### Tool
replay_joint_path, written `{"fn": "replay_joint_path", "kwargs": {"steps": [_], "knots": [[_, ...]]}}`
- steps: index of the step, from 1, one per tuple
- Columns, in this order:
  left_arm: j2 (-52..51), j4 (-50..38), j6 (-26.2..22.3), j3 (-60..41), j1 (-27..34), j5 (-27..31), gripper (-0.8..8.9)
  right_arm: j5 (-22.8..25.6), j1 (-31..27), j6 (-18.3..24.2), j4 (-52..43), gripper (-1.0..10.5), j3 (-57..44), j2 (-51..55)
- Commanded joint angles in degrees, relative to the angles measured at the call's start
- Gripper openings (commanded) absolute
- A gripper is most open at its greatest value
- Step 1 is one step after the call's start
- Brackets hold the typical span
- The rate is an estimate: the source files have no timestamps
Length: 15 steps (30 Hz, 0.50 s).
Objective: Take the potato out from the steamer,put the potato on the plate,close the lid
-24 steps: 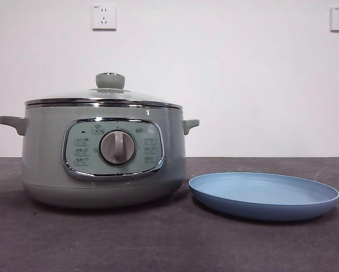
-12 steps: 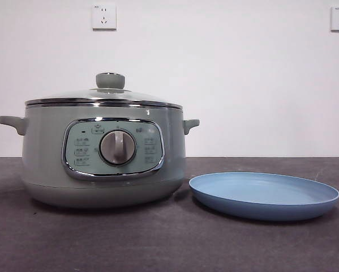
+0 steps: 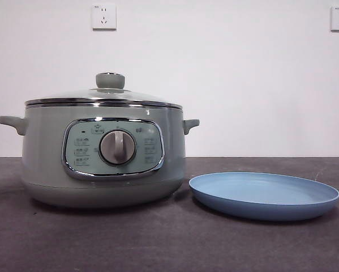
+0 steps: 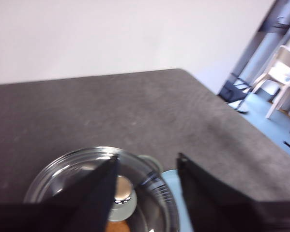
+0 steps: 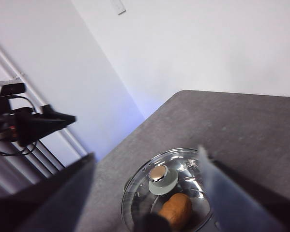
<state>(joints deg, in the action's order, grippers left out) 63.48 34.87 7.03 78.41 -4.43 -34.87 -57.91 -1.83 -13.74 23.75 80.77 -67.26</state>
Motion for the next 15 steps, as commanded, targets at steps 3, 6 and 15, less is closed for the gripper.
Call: {"fn": "replay_joint_path", "kwargs": {"steps": [3,6,15], "knots": [[3.0,-1.4,0.3,0.1,-3.3,3.7,4.72,0.3,0.2,0.7,-0.5,7.1,0.4,0.3],[5.0,-2.8,-0.2,0.1,-6.7,9.1,4.72,2.8,0.4,0.7,-0.5,7.1,0.4,0.3],[13.0,-4.4,-4.5,0.1,-17.0,25.2,4.71,4.3,1.7,0.8,0.4,7.0,0.4,0.3]]}}
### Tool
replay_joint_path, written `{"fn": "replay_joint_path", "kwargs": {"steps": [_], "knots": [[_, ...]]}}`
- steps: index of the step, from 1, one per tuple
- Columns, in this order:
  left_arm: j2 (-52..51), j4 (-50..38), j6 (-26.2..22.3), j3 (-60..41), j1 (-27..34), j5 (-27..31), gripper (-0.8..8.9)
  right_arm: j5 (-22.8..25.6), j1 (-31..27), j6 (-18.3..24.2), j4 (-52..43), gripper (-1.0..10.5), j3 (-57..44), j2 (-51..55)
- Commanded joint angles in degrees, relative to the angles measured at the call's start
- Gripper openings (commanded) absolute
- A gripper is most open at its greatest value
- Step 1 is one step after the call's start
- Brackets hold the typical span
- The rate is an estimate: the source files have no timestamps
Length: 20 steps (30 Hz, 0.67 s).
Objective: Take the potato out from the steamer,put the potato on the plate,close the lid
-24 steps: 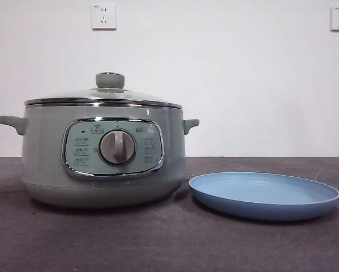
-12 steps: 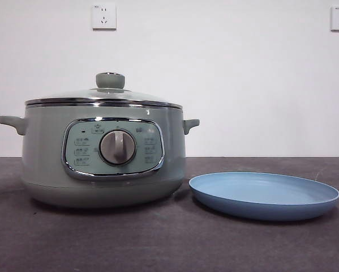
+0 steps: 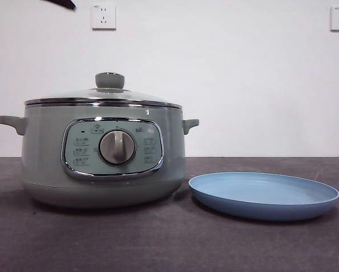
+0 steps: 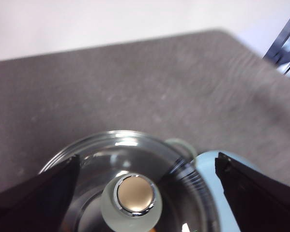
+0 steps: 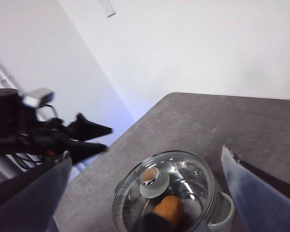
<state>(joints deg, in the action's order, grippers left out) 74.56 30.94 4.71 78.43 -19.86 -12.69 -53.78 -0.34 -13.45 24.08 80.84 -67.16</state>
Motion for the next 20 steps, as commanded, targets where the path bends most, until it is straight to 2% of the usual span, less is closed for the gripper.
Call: {"fn": "replay_joint_path", "kwargs": {"steps": [1,7,16,18,20], "knots": [[3.1,-0.5,-2.4,0.0,-2.4,4.0,4.71,0.2,0.2,0.5,0.3,6.9,0.3,0.2],[9.6,0.1,-3.7,0.0,-5.0,8.3,4.7,0.2,0.2,1.6,2.4,6.9,0.3,0.2],[16.2,4.8,-4.0,0.0,-5.3,10.1,4.65,0.4,0.2,3.0,5.0,6.9,0.3,0.2],[16.5,5.8,-4.0,0.0,-5.3,11.2,3.85,0.3,0.2,3.0,5.1,6.9,0.3,0.2],[16.5,6.0,-5.0,0.0,-5.3,11.1,1.96,0.4,0.2,3.0,5.1,6.9,0.3,0.2]]}}
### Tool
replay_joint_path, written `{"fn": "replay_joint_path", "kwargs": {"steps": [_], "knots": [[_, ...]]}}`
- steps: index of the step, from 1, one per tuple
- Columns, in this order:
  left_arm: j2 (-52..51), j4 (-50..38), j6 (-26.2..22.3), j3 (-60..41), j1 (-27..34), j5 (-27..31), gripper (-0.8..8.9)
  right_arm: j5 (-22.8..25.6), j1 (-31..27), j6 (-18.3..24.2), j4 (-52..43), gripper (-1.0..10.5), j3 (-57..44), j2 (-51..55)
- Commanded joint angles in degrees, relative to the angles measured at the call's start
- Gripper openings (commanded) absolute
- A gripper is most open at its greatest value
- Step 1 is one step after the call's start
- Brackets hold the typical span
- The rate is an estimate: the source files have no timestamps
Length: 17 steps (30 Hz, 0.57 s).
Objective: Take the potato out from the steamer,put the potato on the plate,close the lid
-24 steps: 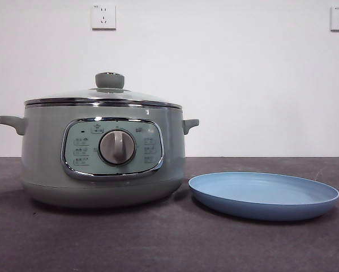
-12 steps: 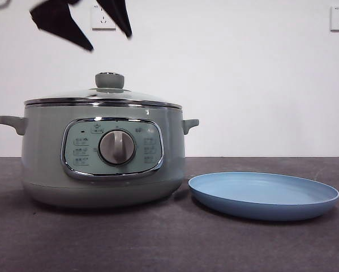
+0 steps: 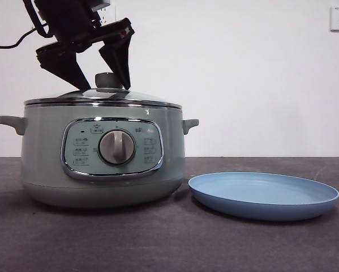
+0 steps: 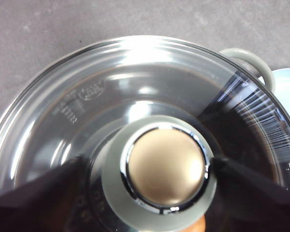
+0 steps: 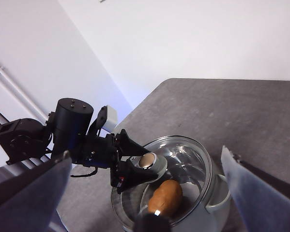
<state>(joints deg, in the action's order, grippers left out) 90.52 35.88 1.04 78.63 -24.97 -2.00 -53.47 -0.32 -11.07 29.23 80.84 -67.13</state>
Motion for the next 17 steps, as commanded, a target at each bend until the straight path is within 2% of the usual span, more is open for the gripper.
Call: {"fn": "replay_joint_path", "kwargs": {"steps": [1,2,3,17], "knots": [[0.6,1.0,-1.4,-0.2,-0.2,0.4,1.04,0.0,0.2,0.6,0.0,6.9,0.3,0.2],[0.6,1.0,-1.5,-0.2,-0.2,0.4,0.1,0.0,0.2,0.6,0.0,6.9,0.3,0.2],[0.6,1.0,-1.8,-0.2,-0.2,0.4,-0.14,0.0,0.2,0.6,0.0,6.9,0.3,0.2],[-0.6,-1.2,-3.1,1.4,-0.2,0.4,-0.08,-0.2,0.2,0.5,1.8,6.9,0.3,0.2]]}}
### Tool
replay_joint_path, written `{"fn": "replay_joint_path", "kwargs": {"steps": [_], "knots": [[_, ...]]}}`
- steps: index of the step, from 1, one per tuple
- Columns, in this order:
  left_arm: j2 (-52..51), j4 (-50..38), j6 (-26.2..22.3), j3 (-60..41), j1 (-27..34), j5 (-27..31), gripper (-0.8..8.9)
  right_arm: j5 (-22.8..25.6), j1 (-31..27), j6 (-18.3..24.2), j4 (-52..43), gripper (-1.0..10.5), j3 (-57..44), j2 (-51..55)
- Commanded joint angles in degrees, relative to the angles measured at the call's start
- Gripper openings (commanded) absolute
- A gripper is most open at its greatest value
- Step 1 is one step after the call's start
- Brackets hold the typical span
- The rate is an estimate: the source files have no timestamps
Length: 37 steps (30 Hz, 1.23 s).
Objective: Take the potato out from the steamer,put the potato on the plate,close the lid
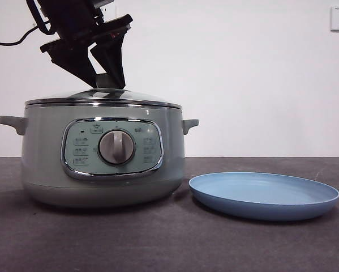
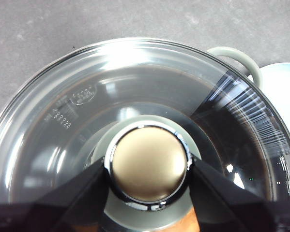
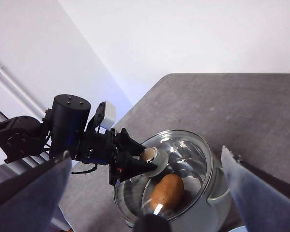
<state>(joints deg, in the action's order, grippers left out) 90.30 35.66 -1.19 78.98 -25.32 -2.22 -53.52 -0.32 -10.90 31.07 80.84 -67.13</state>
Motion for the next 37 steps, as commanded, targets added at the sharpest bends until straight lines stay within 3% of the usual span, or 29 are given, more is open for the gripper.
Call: {"fn": "replay_joint_path", "kwargs": {"steps": [1,13,18,22,27,31,37], "knots": [[-0.6,-0.7,-1.2,2.1,0.2,0.6,-0.08,-0.2,0.2,0.2,0.0,6.9,0.3,0.2],[-1.3,14.6,-7.0,30.4,0.4,0.8,-0.08,0.8,5.4,-2.1,0.6,6.9,1.0,-0.2],[-1.8,23.1,-8.6,42.9,2.6,3.2,-0.08,8.9,11.7,1.1,8.8,6.9,7.5,-3.3],[-3.7,28.7,-9.6,49.7,5.2,10.1,-0.08,20.5,19.1,6.4,21.2,6.9,18.2,-9.7],[-9.4,31.4,-9.7,51.1,9.4,18.5,-0.08,31.8,29.2,8.1,32.9,6.9,32.4,-21.2],[-13.8,33.1,-9.8,51.1,11.2,21.8,-0.08,34.8,34.5,8.0,37.2,6.9,41.4,-31.3],[-19.6,35.0,-9.7,51.1,11.5,22.1,-0.08,38.5,41.5,7.1,37.1,6.9,51.5,-46.6]]}}
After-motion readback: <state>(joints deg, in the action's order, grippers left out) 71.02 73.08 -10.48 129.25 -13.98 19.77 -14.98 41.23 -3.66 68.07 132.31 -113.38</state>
